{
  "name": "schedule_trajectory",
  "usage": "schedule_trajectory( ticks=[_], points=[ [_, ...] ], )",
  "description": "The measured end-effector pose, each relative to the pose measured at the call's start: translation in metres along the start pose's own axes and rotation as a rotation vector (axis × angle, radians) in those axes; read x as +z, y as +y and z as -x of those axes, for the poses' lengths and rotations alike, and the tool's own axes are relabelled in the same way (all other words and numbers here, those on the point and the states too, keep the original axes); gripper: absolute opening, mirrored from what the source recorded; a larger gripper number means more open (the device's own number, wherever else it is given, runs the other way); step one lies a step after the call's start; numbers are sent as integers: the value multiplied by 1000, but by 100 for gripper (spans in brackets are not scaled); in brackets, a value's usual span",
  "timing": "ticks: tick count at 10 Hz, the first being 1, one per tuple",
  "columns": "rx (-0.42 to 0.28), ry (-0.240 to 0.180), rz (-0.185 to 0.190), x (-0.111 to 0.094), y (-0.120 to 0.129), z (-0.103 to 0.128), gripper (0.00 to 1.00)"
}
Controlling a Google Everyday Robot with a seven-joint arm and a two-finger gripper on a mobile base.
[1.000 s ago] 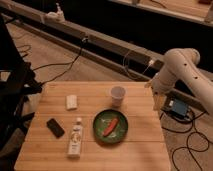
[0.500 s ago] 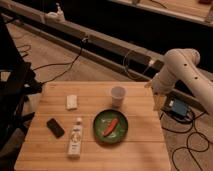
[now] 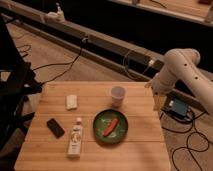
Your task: Stand the bottle upright
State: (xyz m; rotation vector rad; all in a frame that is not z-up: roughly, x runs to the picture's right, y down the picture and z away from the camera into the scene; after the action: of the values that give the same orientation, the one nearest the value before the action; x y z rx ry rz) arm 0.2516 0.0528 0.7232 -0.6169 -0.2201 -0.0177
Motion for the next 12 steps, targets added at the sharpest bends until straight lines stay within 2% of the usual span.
schedule_trajectory(
  ticks=[8, 10, 12],
  points=[
    [1, 0, -1, -1, -1, 0, 80],
    [-50, 4, -11, -5, -14, 2, 80],
    [-166, -15, -24, -6, -36, 29, 80]
  ],
)
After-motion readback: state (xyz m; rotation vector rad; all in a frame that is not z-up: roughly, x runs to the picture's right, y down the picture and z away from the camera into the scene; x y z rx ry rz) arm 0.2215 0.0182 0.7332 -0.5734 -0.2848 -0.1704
